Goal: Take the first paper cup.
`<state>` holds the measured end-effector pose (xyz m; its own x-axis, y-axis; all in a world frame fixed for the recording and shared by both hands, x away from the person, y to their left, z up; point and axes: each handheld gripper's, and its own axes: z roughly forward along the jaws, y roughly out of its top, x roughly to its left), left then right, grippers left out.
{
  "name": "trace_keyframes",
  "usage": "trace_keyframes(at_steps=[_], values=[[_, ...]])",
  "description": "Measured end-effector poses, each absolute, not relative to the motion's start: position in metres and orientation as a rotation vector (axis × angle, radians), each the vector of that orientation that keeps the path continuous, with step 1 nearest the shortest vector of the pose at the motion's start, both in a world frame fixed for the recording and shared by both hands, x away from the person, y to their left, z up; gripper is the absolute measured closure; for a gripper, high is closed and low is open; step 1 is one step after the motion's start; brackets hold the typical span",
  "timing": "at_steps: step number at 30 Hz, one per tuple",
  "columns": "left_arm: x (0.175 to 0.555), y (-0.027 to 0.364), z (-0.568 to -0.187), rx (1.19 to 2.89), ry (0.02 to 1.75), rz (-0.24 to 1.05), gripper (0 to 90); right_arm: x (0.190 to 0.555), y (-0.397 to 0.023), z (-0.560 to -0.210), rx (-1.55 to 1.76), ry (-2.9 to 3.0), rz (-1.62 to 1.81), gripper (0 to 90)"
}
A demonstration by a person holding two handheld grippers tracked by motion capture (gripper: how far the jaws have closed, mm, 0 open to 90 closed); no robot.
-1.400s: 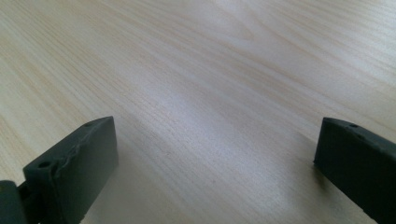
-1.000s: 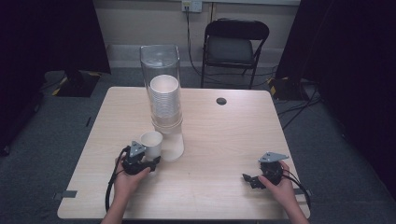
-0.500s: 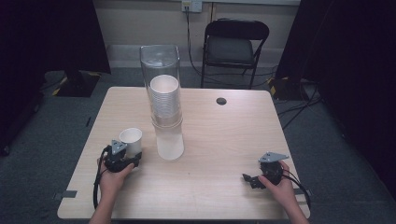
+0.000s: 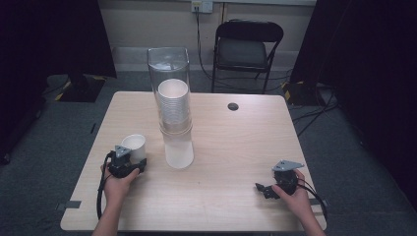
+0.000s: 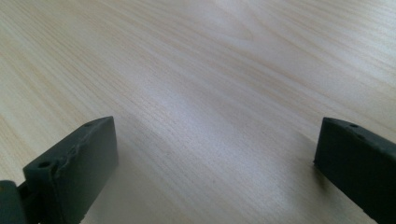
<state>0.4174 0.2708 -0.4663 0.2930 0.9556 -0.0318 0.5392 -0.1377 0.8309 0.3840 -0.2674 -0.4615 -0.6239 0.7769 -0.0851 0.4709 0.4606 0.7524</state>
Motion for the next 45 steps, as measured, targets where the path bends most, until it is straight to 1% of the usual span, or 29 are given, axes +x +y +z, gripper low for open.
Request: trace_keyframes(at_steps=[21, 24, 26, 30, 37, 40, 45], values=[[0.423, 0.272, -0.466, 1.798, 1.370, 0.703, 33.7, 0.384, -0.268, -0.461, 1.046, 2.295, 0.990, 0.0], [0.422, 0.273, -0.466, 1.790, 1.390, 0.693, 26.0, 0.384, -0.268, -0.461, 1.046, 2.294, 0.990, 0.0], [0.421, 0.273, -0.467, 1.795, 1.388, 0.698, 23.2, 0.384, -0.267, -0.462, 1.046, 2.294, 0.990, 0.0], [0.416, 0.273, -0.467, 1.816, 1.369, 0.692, 20.6, 0.386, -0.267, -0.461, 1.042, 2.299, 0.993, 0.0], [0.405, 0.275, -0.469, 1.833, 1.344, 0.677, 19.2, 0.386, -0.267, -0.461, 1.040, 2.299, 0.993, 0.0], [0.400, 0.277, -0.468, 1.838, 1.342, 0.653, 16.4, 0.386, -0.267, -0.461, 1.040, 2.299, 0.993, 0.0], [0.393, 0.276, -0.465, 1.863, 1.336, 0.617, 16.5, 0.386, -0.267, -0.461, 1.040, 2.299, 0.993, 0.0]])
